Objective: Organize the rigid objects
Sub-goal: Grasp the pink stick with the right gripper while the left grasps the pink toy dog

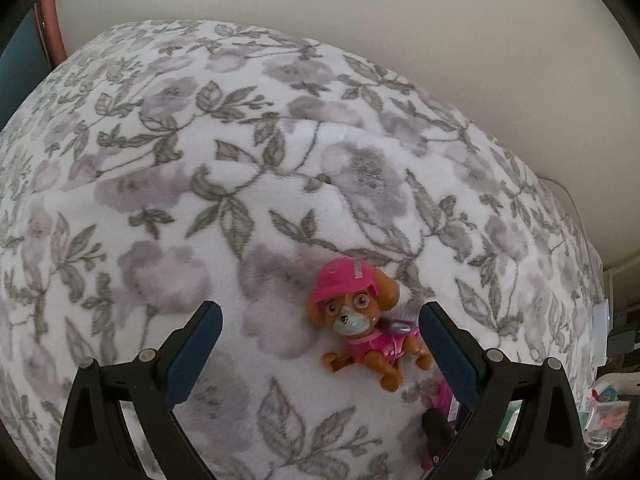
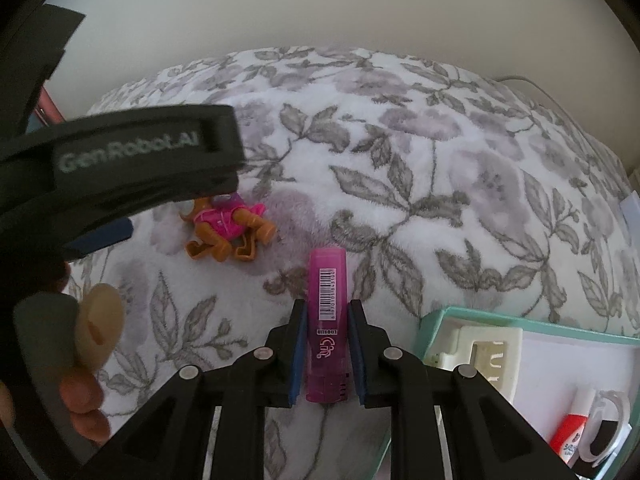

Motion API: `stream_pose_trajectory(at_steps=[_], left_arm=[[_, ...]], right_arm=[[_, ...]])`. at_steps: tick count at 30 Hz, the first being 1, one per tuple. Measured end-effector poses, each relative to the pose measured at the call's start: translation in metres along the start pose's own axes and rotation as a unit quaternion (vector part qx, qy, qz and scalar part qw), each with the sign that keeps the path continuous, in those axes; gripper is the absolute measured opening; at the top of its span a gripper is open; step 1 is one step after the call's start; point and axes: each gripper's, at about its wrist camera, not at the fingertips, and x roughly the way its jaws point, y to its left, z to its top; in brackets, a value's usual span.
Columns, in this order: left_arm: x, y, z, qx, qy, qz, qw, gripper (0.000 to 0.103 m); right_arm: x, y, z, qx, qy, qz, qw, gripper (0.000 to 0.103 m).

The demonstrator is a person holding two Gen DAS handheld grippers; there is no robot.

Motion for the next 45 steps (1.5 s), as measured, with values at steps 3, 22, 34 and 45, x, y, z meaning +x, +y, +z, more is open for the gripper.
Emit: stream_pose_trajectory(at_steps=[3, 22, 34, 45], left_arm=[[0.003, -0.001, 0.002, -0.001, -0.006, -0.004, 1.0, 0.098], [0.005, -0.01, 0.0, 0.024, -0.007, 0.003, 0.9997, 0.047], [0.0, 0.006, -0.002, 0.048, 0.029, 0.045, 0.9974, 0.047], [-0.003, 0.014, -0.023, 0.096, 0.052, 0.089, 0.99, 0.046]], right_arm=[[0.002, 0.0, 0.002, -0.004, -0.001, 0.0, 1.0, 0.021], [0.0, 0.001, 0.001, -0.007, -0.002, -0.001, 1.0, 0.021], [-0.002, 0.001, -0.001, -0.009, 0.005, -0.006, 1.0, 0.021], [-0.007, 0.008, -0.012, -0.007, 0.023, -0.009, 1.0, 0.021]])
